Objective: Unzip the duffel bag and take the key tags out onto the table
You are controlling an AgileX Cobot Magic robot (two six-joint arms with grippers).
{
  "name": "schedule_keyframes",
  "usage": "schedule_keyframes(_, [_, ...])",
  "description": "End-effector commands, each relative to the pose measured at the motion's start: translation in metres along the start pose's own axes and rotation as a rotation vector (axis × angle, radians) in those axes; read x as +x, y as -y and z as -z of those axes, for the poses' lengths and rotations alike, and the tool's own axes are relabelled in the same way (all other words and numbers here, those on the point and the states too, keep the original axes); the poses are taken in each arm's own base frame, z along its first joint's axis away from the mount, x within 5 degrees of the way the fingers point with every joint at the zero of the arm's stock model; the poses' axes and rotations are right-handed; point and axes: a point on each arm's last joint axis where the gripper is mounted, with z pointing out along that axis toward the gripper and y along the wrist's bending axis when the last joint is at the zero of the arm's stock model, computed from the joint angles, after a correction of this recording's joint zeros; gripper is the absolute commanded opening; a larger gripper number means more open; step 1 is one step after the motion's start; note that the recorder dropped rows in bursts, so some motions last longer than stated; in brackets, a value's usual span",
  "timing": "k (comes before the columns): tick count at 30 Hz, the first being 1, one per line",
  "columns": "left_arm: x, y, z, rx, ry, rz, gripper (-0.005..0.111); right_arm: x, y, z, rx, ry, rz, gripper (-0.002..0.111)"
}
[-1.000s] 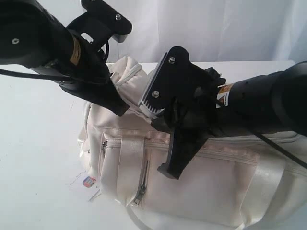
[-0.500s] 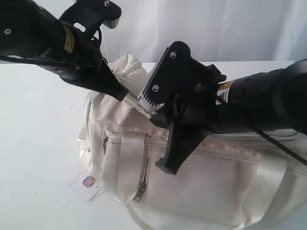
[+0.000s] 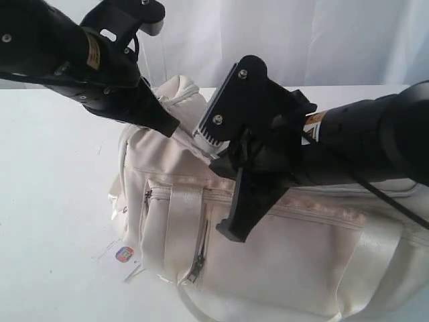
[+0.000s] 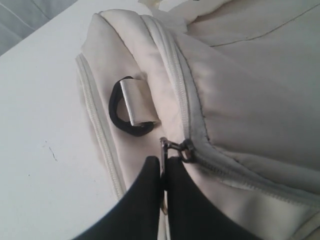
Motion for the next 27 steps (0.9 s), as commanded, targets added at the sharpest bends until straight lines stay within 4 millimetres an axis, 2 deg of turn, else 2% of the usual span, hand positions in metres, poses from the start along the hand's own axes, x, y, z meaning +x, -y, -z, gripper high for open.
schedule_keyframes(1, [0.006,-0.006,0.004,0.031,-0.08,-0.064,0.0,0.003,0.0,-0.001,0.007,-0.001,-0.002,0.002])
schedule_keyframes(3, [0.012,0.0,0.006,0.095,-0.14,-0.104,0.0,0.0,0.002,0.0,0.038,0.036,0.006,0.01])
schedule_keyframes(6, [0.017,0.004,0.007,0.145,-0.193,-0.132,0.0,-0.002,0.005,0.0,0.063,0.055,0.033,0.031])
schedule_keyframes(11, [0.017,0.004,0.007,0.152,-0.195,-0.141,0.0,0.0,0.004,0.0,0.05,0.037,0.035,0.075])
schedule_keyframes(14, [0.015,0.004,0.007,0.15,-0.17,-0.14,0.0,0.003,0.003,-0.01,0.041,0.015,0.031,0.072])
schedule_keyframes(16, [0.015,0.005,0.007,0.155,-0.163,-0.134,0.0,0.007,0.004,-0.024,0.039,-0.005,0.026,0.066])
schedule_keyframes(18, [0.014,0.005,0.007,0.156,-0.162,-0.132,0.0,0.01,0.003,-0.034,0.032,-0.024,0.017,0.056])
schedule_keyframes(20, [0.014,0.005,0.007,0.156,-0.159,-0.134,0.0,0.009,0.003,-0.032,0.036,-0.014,-0.023,0.038])
schedule_keyframes(21, [0.014,0.005,0.007,0.156,-0.159,-0.134,0.0,0.008,0.004,-0.029,0.039,-0.005,-0.022,0.033])
schedule_keyframes(25, [0.014,0.005,0.007,0.157,-0.159,-0.136,0.0,-0.002,0.006,-0.007,0.068,0.058,0.028,0.037])
schedule_keyframes(27, [0.014,0.005,0.007,0.157,-0.159,-0.143,0.0,-0.005,0.006,0.002,0.082,0.085,0.048,0.047])
